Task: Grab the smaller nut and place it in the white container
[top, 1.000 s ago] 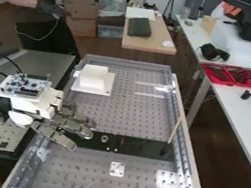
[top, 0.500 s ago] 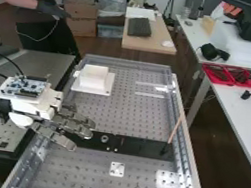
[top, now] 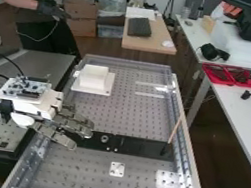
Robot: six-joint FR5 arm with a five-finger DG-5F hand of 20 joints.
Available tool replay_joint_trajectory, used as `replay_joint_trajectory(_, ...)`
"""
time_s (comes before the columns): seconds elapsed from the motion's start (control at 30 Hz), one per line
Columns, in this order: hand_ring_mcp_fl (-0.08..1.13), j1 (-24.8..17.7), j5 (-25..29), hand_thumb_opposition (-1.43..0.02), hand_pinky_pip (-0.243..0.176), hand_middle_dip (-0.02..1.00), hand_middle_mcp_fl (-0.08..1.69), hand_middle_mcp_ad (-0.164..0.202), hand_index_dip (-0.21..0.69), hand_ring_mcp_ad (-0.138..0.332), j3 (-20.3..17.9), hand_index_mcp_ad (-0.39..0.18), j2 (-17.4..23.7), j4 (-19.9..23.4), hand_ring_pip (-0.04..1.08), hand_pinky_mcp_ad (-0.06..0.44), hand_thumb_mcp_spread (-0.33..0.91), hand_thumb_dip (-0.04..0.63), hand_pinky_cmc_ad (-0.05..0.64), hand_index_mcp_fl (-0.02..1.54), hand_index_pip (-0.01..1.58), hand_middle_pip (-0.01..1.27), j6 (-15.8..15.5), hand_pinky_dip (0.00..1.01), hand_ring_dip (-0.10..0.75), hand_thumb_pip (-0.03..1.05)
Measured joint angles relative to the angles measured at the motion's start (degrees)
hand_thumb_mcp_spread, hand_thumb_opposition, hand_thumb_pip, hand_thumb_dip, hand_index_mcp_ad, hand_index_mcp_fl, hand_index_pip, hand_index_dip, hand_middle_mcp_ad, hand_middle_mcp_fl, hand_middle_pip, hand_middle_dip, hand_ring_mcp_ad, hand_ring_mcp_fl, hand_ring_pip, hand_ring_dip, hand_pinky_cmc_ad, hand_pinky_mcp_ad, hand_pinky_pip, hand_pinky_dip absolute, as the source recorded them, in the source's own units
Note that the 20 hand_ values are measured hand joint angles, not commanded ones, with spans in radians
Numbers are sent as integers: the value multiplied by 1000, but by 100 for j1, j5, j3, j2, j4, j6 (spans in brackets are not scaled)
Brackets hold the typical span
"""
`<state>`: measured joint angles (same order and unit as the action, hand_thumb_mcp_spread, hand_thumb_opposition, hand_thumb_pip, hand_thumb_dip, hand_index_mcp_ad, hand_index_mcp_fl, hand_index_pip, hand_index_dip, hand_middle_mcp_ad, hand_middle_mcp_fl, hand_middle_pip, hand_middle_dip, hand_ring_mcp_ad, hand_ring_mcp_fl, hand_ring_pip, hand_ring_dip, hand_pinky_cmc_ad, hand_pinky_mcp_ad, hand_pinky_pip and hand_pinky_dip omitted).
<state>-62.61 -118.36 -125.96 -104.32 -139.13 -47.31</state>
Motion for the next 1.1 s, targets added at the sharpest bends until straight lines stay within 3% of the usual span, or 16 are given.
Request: replay_joint_trajectory(1.1,2,-24,168,-925,21,255,202,28,360,115,36,-154,-347,21,103,260,456,281,318,243,1400,122,-56,140,126,656)
